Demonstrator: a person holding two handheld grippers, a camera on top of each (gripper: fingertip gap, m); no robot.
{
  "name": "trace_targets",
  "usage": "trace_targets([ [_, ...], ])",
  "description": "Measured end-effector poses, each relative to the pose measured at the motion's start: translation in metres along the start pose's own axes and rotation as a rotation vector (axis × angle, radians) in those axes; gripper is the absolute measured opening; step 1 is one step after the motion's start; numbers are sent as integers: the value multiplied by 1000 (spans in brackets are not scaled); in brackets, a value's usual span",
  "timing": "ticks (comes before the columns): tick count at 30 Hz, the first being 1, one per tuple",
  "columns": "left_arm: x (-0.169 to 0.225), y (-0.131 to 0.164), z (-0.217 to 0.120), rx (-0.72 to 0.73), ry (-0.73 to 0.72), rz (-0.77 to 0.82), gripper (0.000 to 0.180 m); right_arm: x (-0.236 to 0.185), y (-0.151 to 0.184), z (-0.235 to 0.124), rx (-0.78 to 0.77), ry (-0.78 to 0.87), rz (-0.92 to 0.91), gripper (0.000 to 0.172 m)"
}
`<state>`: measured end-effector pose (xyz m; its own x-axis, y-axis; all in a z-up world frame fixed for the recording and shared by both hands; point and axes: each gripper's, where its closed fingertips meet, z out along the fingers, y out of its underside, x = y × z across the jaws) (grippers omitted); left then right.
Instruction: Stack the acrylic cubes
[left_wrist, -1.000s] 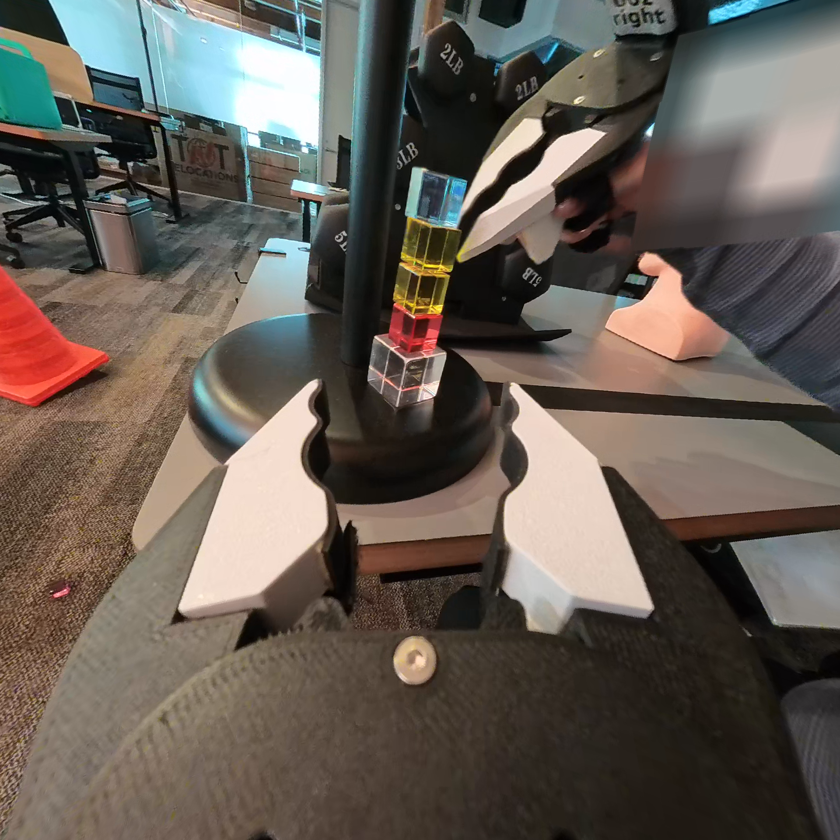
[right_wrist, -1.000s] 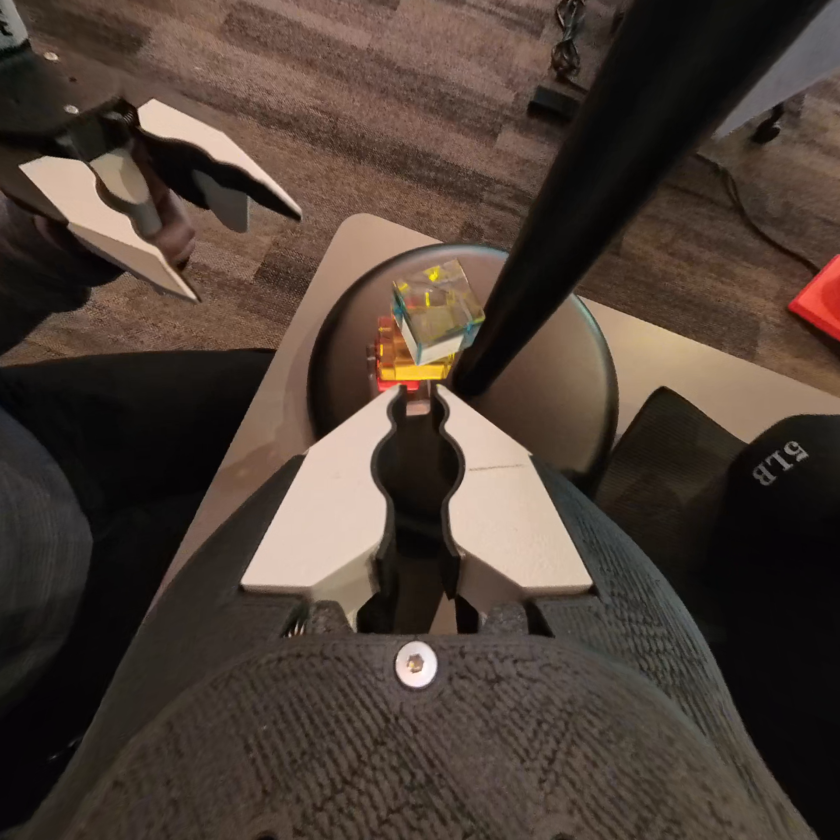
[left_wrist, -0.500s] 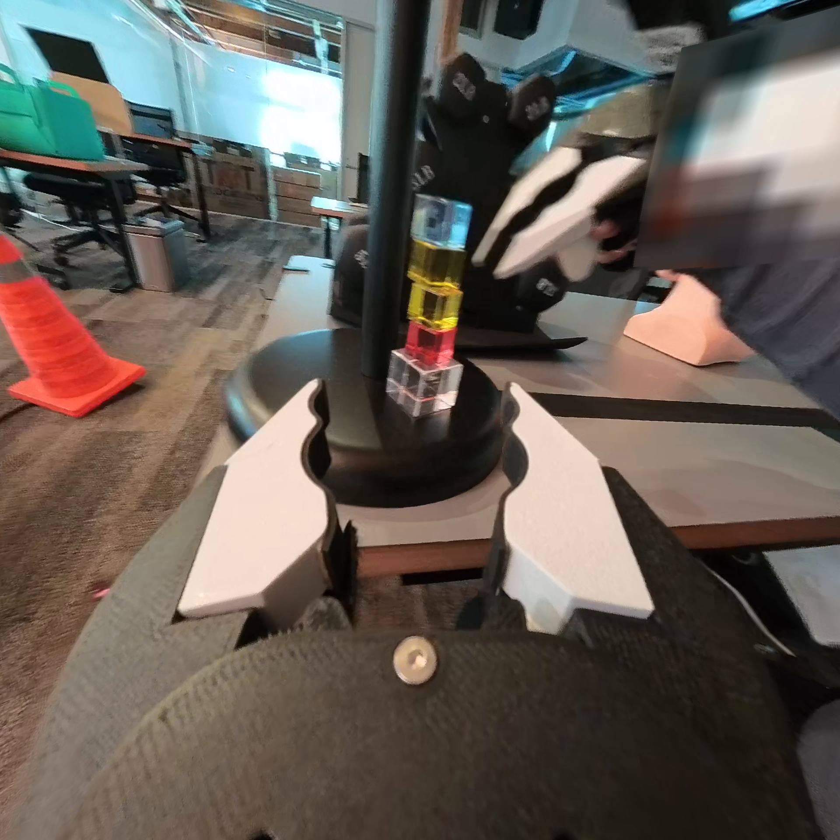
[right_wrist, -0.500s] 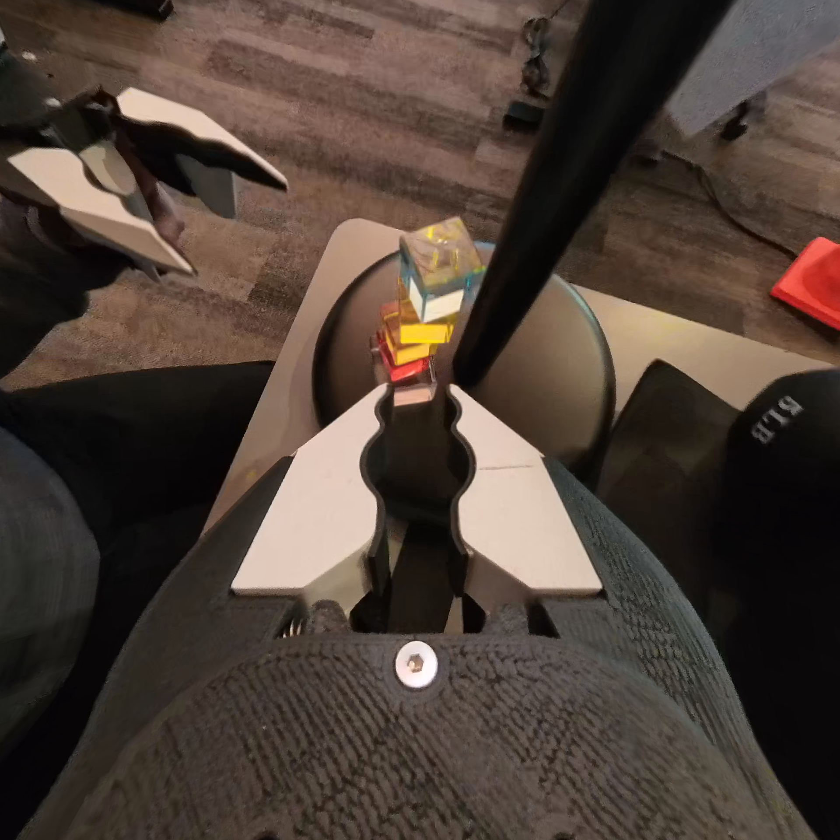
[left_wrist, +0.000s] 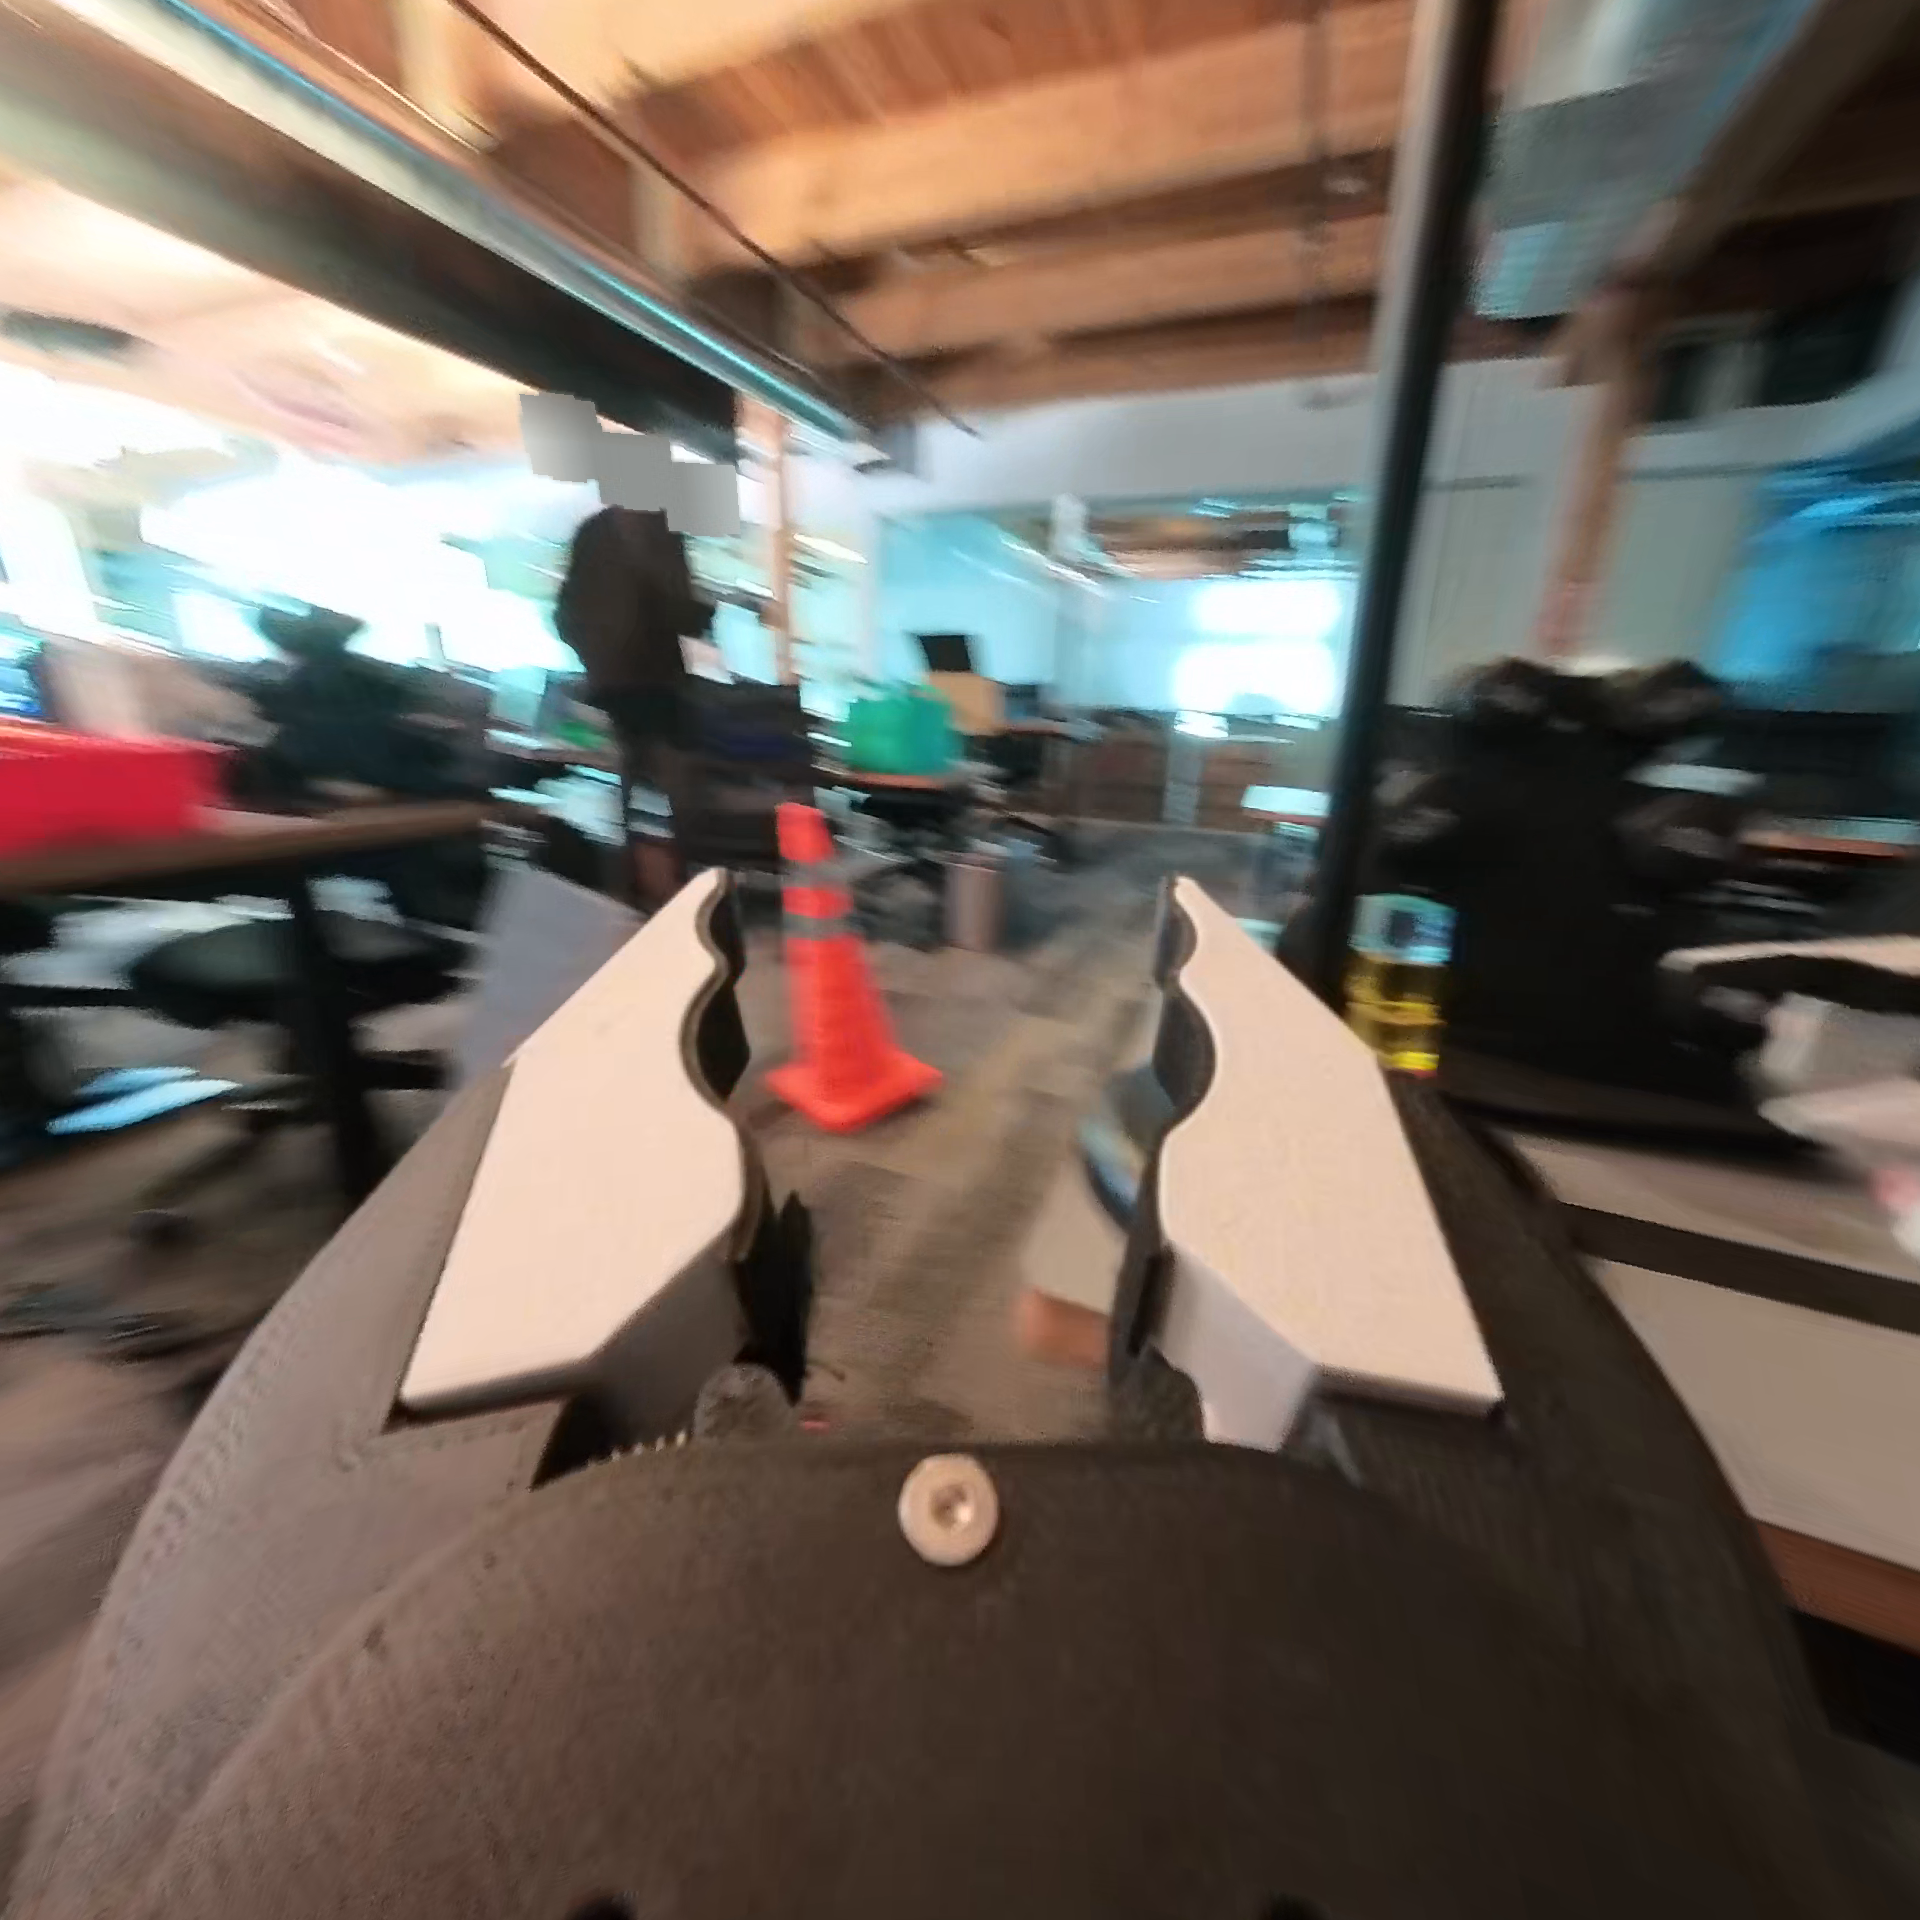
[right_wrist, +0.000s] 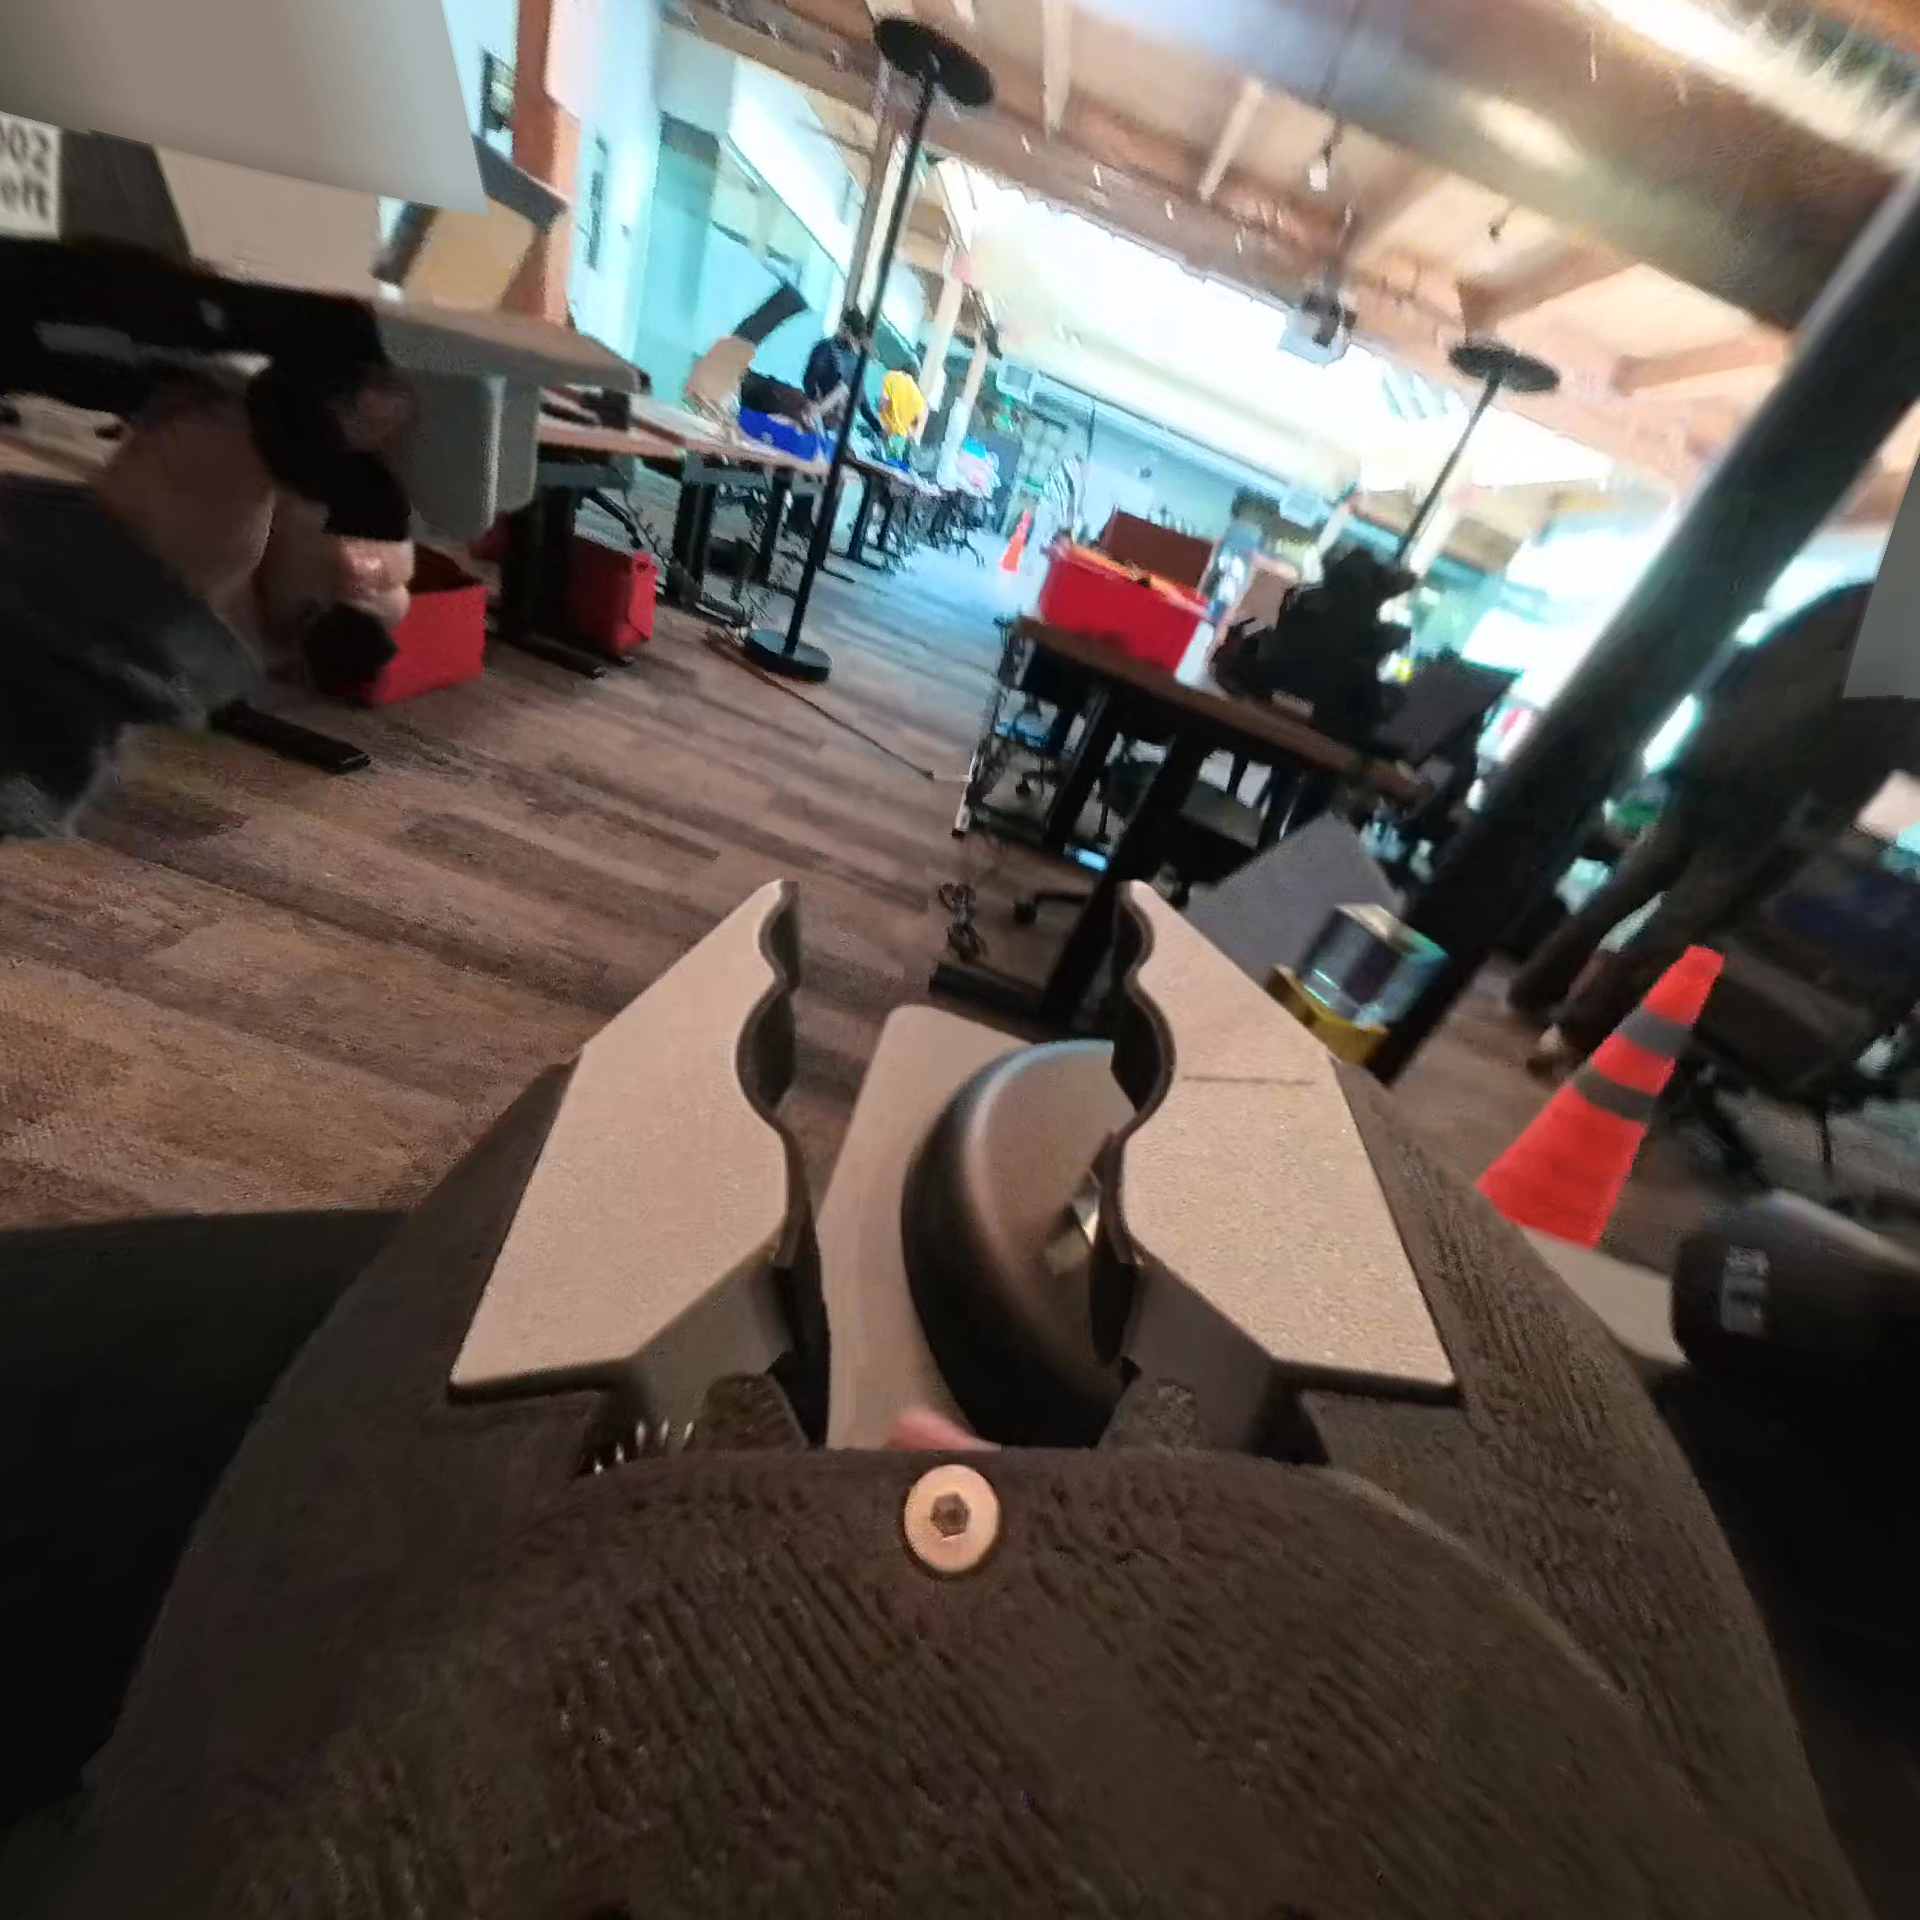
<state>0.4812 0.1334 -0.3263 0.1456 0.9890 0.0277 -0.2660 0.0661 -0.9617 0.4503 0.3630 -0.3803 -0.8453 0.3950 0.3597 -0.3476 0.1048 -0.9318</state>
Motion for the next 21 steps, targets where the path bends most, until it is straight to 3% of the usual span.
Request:
trace_targets([
  [4, -31, -10, -46, 63, -216, 66, 83, -35, -7, 1, 135, 4, -137, 75],
  [8, -57, -6, -68, 73, -317, 96, 91, -52, -3, 20, 108, 23, -183, 91],
  [14, -97, 6, -84, 51, -420, 149, 105, -73, 20, 40, -24, 3, -263, 92],
  [21, -148, 40, -104, 83, -496, 100, 118, -153, 55, 98, -26, -222, -81, 89],
])
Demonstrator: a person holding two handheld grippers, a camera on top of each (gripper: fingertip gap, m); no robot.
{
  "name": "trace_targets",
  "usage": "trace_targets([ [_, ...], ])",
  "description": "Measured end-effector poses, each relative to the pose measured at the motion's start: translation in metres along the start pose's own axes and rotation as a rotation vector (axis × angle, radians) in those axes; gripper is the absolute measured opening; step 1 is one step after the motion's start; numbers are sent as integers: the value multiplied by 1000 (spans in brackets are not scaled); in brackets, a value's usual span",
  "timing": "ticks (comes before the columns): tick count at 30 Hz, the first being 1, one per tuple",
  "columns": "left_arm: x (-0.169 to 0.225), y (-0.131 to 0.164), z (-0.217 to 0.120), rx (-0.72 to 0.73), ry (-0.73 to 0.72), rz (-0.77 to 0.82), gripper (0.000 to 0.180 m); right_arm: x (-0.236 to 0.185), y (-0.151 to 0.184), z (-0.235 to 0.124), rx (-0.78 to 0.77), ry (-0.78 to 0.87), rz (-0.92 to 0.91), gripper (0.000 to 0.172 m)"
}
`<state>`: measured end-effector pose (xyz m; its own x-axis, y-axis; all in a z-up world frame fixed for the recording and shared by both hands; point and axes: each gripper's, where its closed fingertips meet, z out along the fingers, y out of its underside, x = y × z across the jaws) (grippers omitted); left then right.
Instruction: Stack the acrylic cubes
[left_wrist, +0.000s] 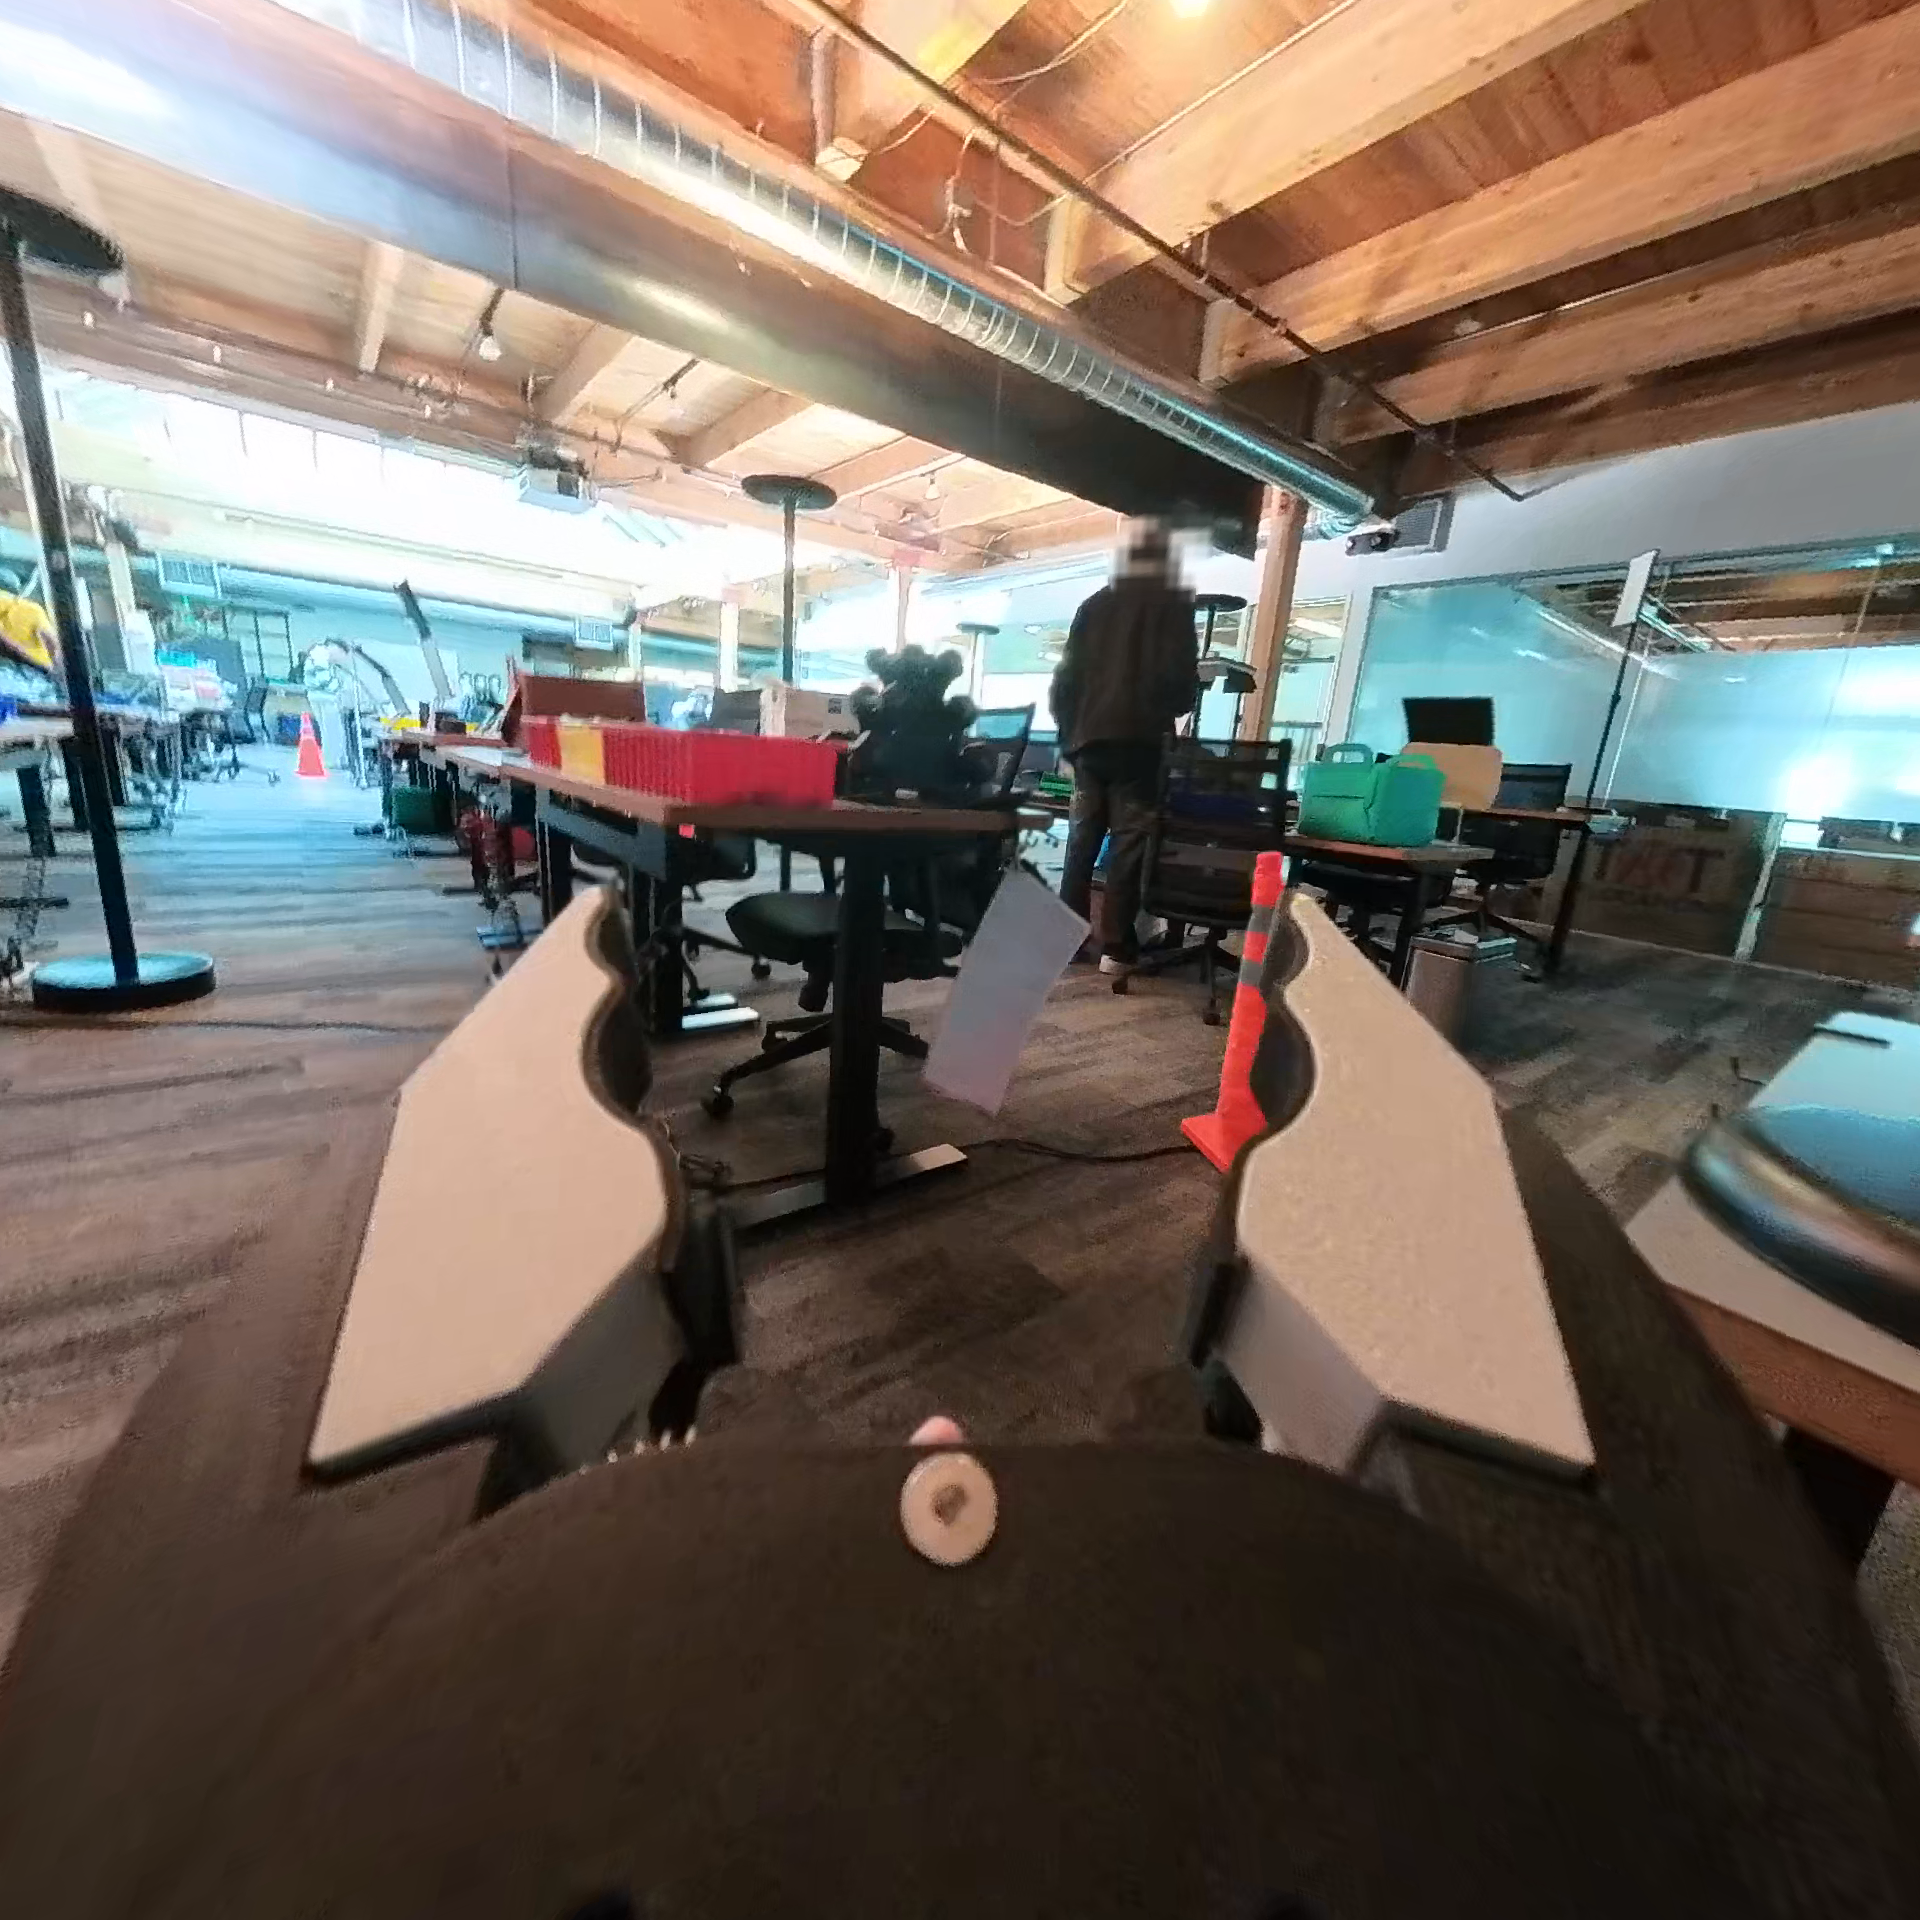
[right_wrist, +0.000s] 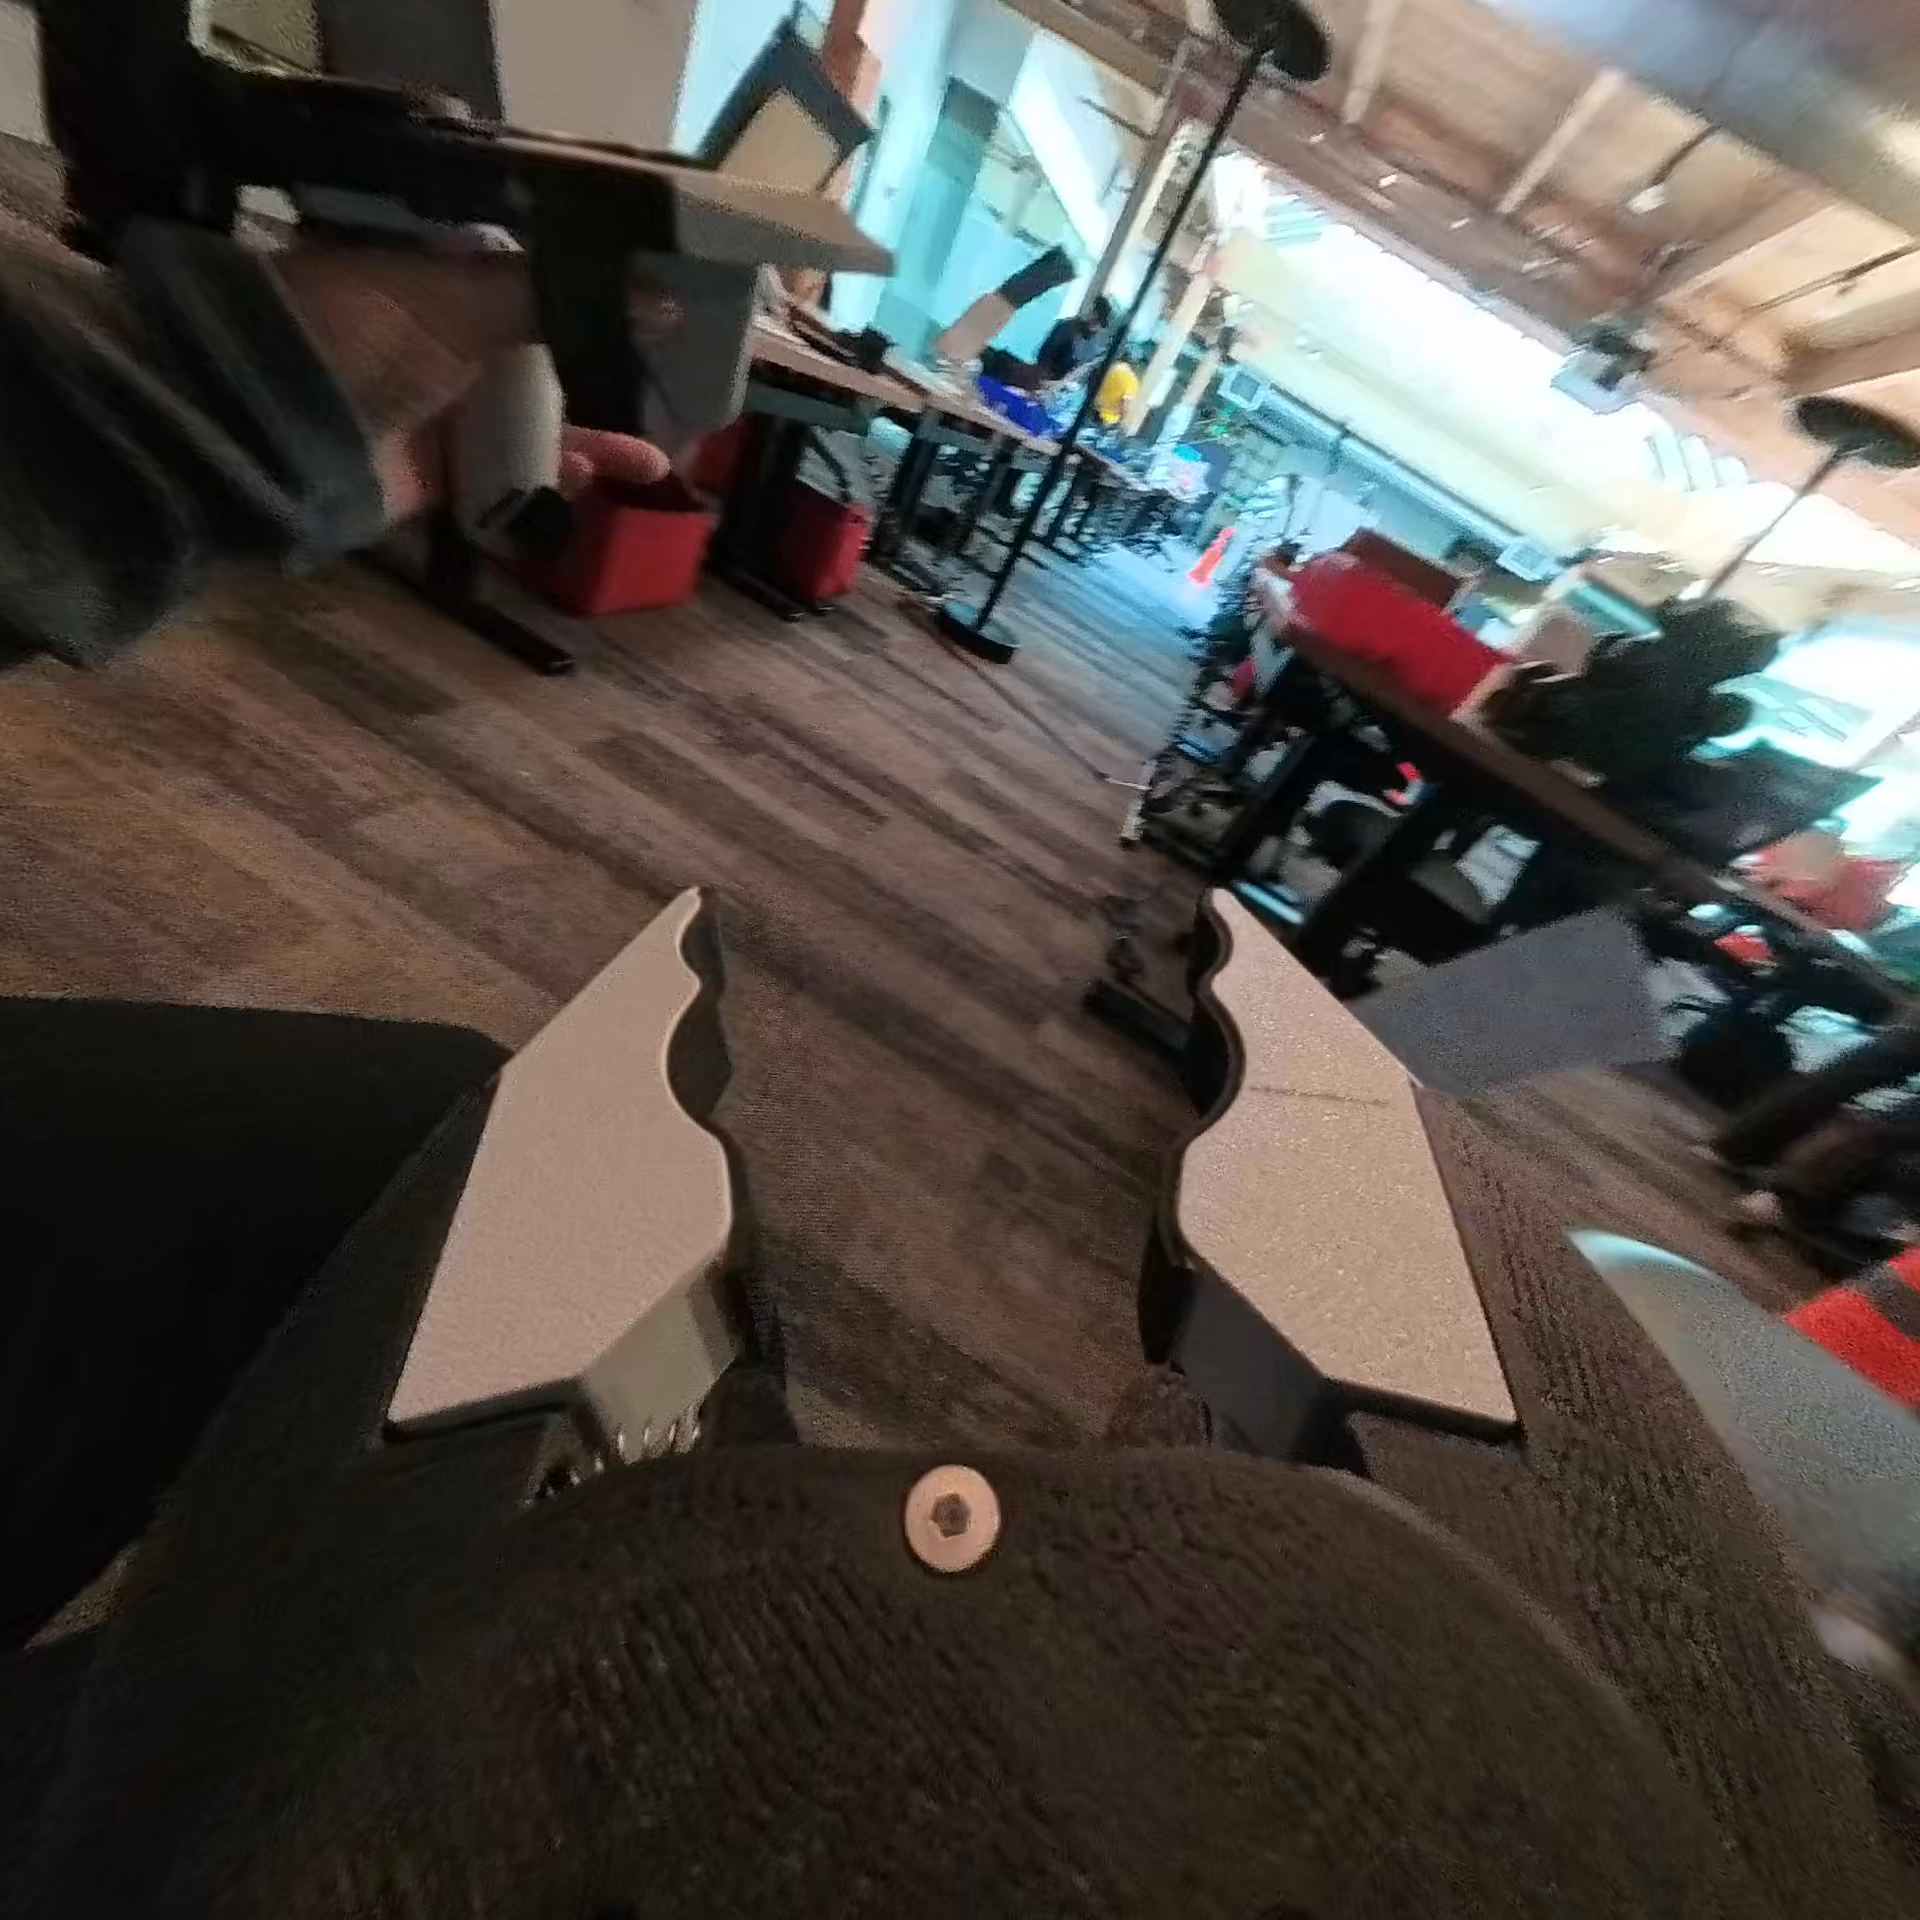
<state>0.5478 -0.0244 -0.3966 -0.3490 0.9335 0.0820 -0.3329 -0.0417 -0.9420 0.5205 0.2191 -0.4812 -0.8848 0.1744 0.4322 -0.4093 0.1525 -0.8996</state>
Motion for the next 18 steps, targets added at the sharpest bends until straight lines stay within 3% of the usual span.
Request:
trace_targets([
  [6, -54, 88, 29, -33, -107, -181, 121, -20, 89, 126, -66, -67, 106, 86],
  [7, -61, 107, 34, -33, -126, -216, 116, -12, 111, 152, -77, -43, 121, 86],
  [9, -79, 145, 38, -9, -193, -282, 83, 13, 166, 208, -107, 43, 156, 86],
  [10, -89, 162, 40, 39, -236, -298, 76, 31, 200, 236, -126, 107, 179, 86],
  [13, -105, 226, 56, 64, -260, -343, 71, 104, 342, 306, -274, 397, 219, 89],
  [14, -103, 253, 65, -1, -223, -339, 60, 127, 405, 320, -381, 497, 258, 89],
  [15, -105, 280, 74, -84, -212, -313, 37, 143, 470, 331, -489, 573, 340, 89],
  [17, -120, 328, 87, -246, -274, -224, 3, 171, 588, 345, -639, 688, 493, 89],
  [18, -122, 346, 93, -326, -266, -185, 0, 186, 636, 347, -696, 728, 529, 86],
])
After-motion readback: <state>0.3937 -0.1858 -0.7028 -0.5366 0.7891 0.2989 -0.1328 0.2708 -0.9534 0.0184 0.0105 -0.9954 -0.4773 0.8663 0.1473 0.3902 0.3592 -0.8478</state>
